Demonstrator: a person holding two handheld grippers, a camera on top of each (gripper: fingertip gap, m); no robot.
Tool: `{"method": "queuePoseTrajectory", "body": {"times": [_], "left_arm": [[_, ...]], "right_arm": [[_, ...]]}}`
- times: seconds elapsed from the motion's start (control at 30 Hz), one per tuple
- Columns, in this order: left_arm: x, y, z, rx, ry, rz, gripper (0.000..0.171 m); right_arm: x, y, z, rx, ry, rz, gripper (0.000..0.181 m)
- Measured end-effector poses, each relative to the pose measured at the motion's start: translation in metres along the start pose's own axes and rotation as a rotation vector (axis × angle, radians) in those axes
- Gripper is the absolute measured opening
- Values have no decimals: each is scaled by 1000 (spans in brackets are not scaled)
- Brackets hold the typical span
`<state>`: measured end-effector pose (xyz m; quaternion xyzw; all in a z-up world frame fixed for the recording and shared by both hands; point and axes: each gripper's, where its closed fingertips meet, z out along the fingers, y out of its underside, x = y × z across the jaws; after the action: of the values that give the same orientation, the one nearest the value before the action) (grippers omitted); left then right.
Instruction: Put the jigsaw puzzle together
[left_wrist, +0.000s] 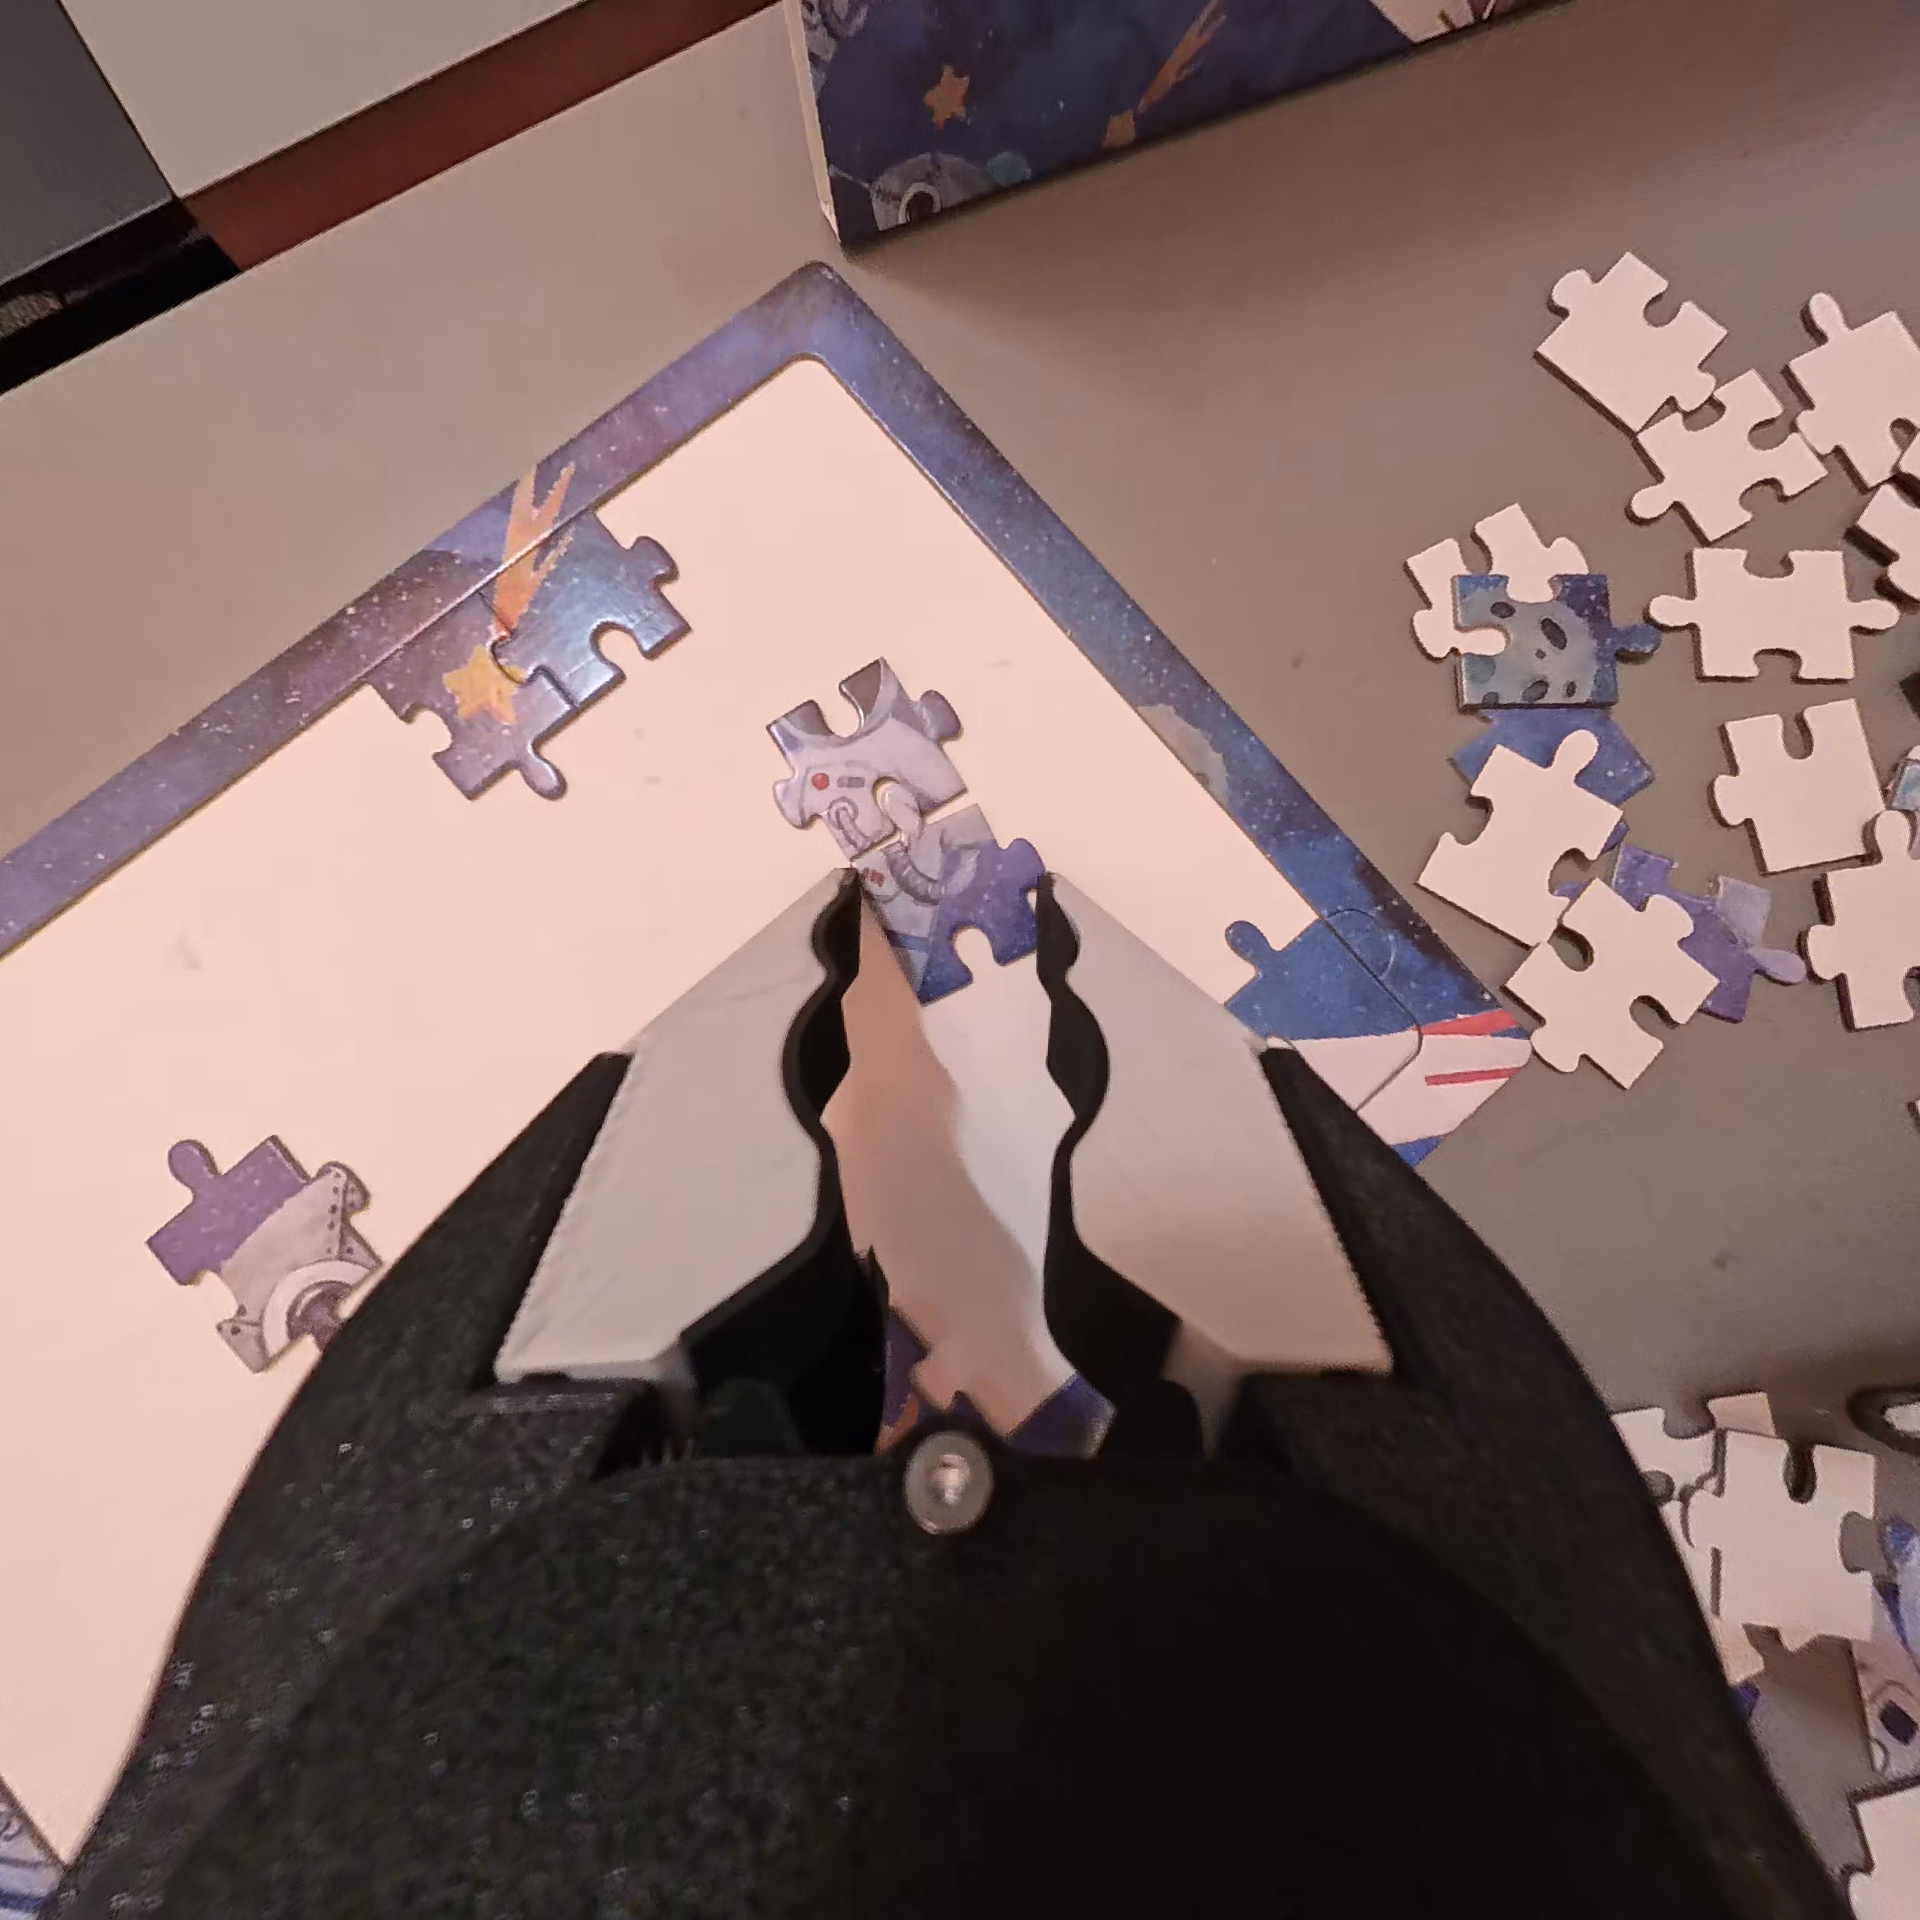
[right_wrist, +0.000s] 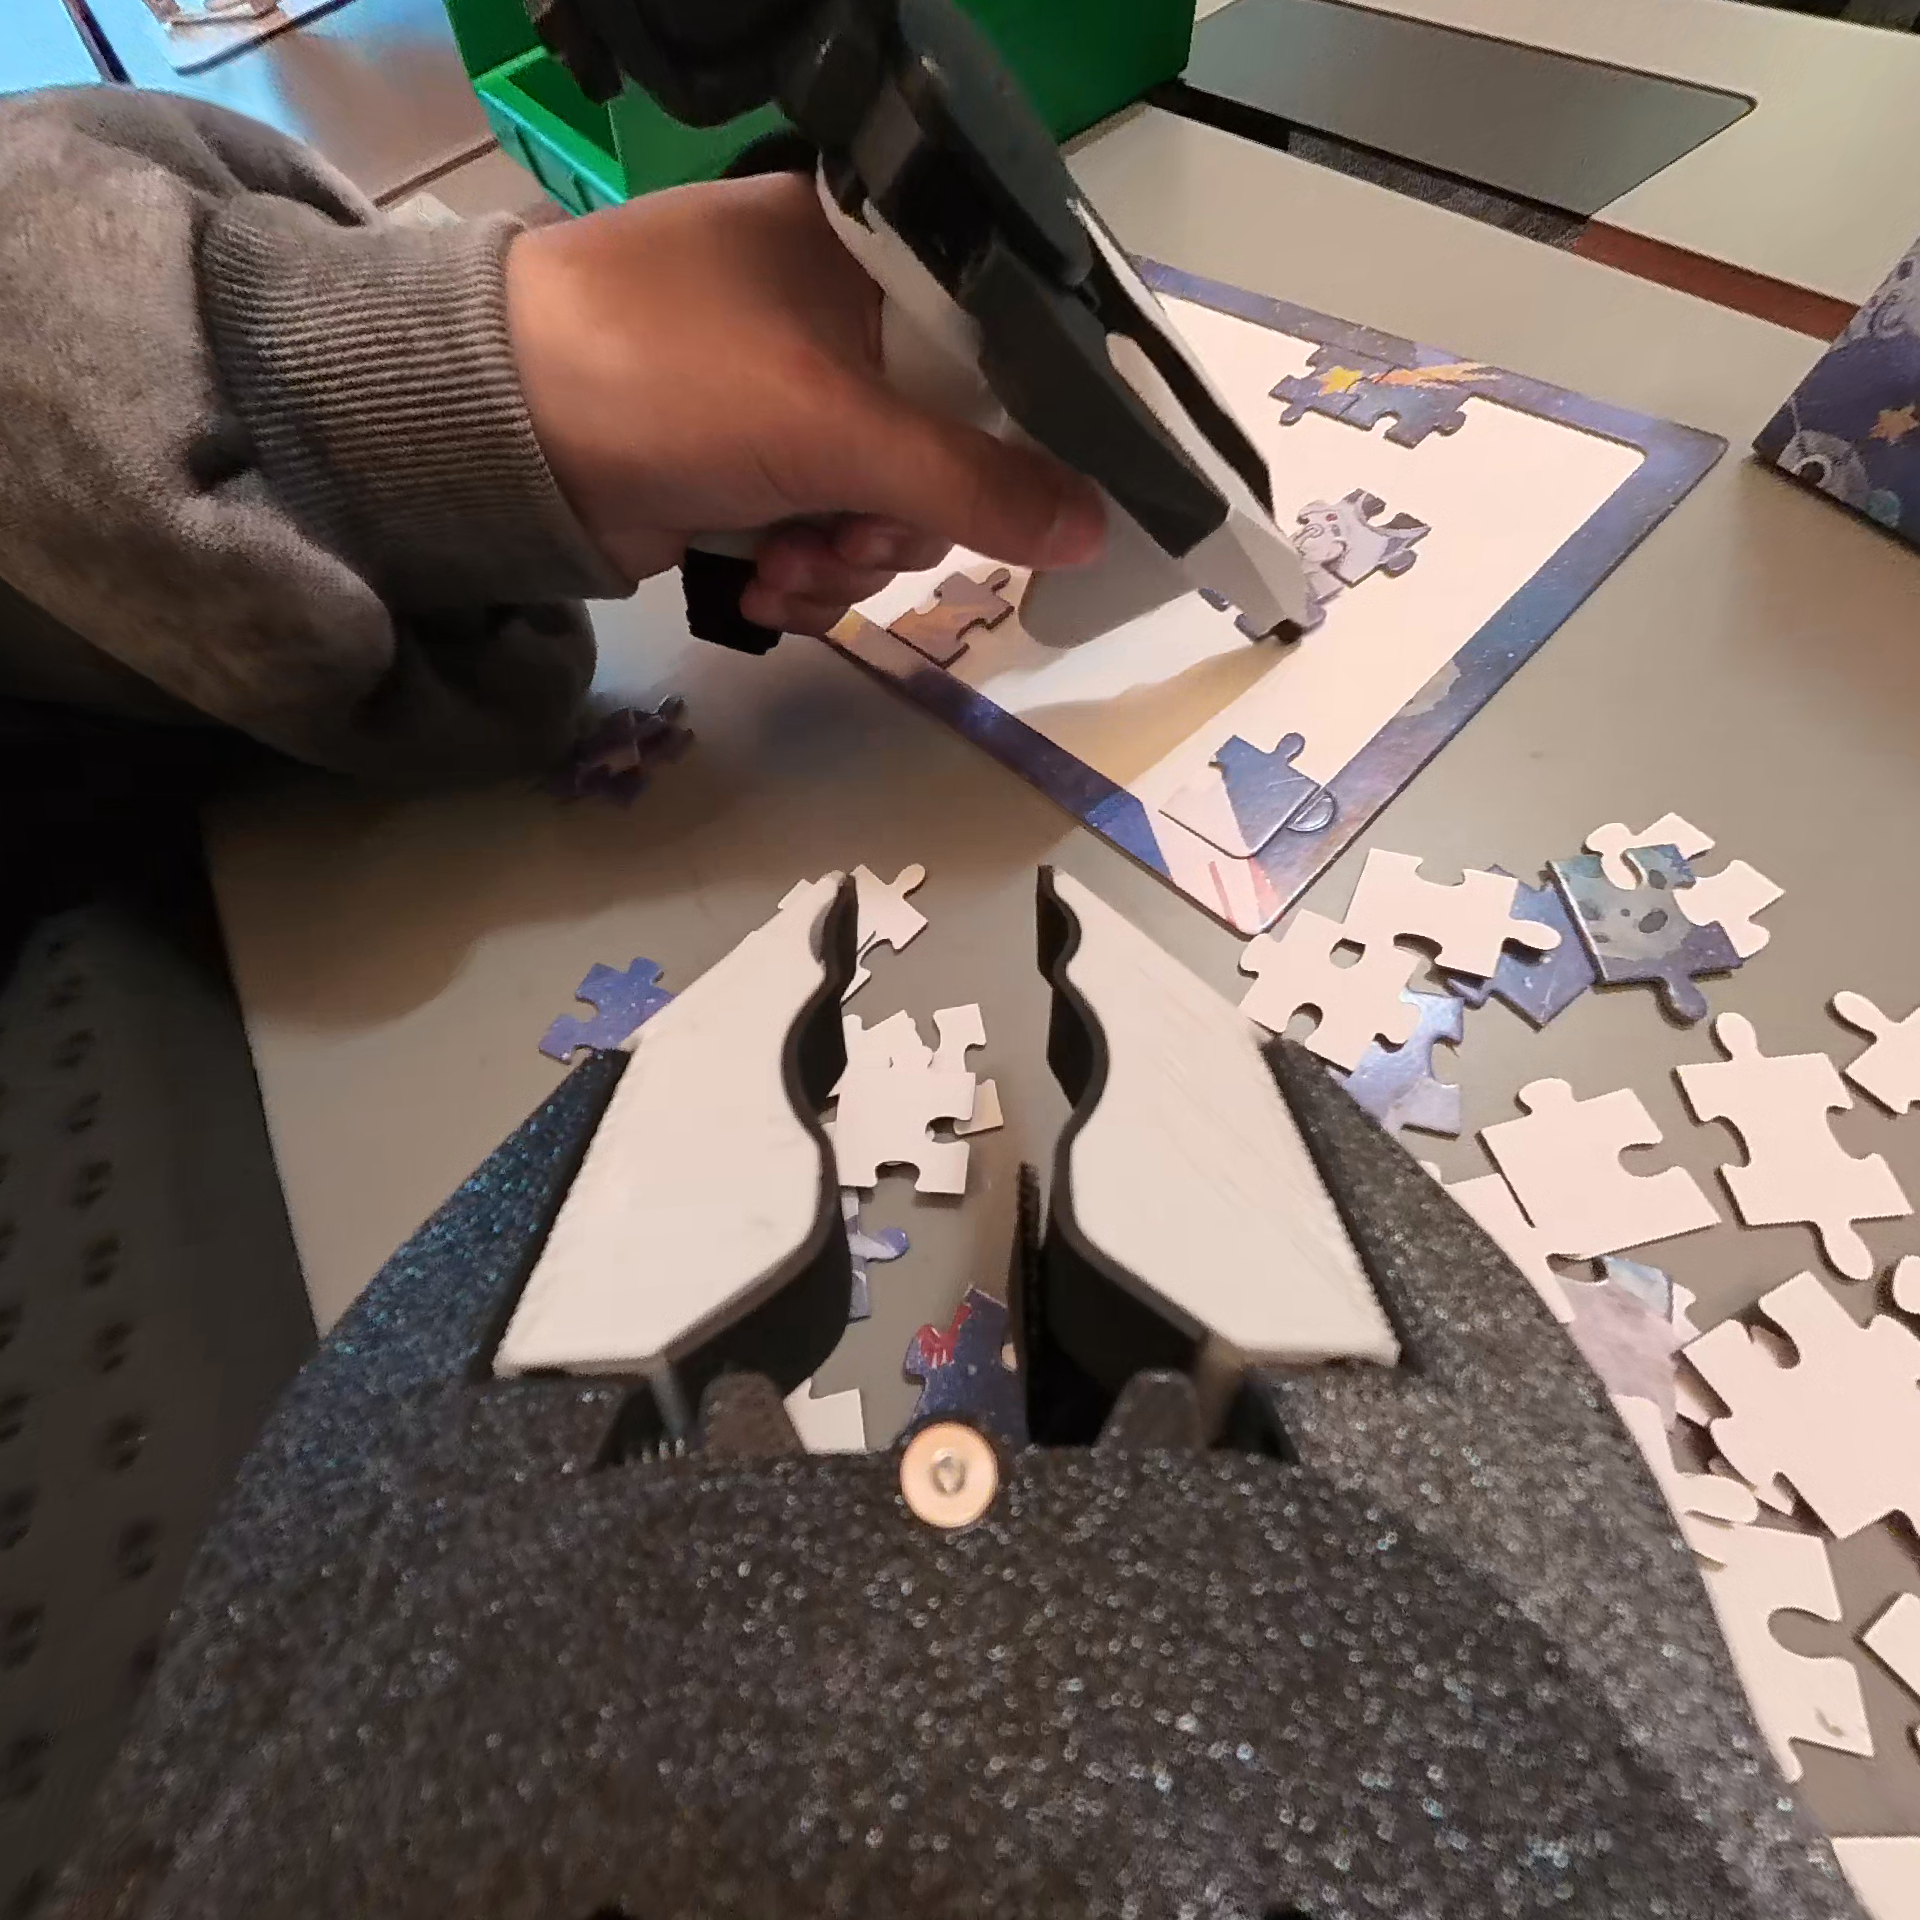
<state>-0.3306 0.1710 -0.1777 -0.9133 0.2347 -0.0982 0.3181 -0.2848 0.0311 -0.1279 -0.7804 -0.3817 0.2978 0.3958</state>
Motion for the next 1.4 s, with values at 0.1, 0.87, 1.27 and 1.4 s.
{"method": "queuePoseTrajectory", "body": {"times": [0.1, 0.87, 1.27, 1.4], "left_arm": [[0, 1, -1, 5, -2, 3, 33], [6, -5, -15, 30, 90, 143, 40], [8, -3, -18, 36, 387, 363, 57], [6, 2, -17, 9, 449, 397, 56]], "right_arm": [[0, 0, 0, -1, 0, 1, 34], [-1, 3, 2, -13, -5, -3, 34], [-2, 5, 3, -26, -9, -3, 34], [-2, 6, 4, -31, -12, -3, 34]]}}
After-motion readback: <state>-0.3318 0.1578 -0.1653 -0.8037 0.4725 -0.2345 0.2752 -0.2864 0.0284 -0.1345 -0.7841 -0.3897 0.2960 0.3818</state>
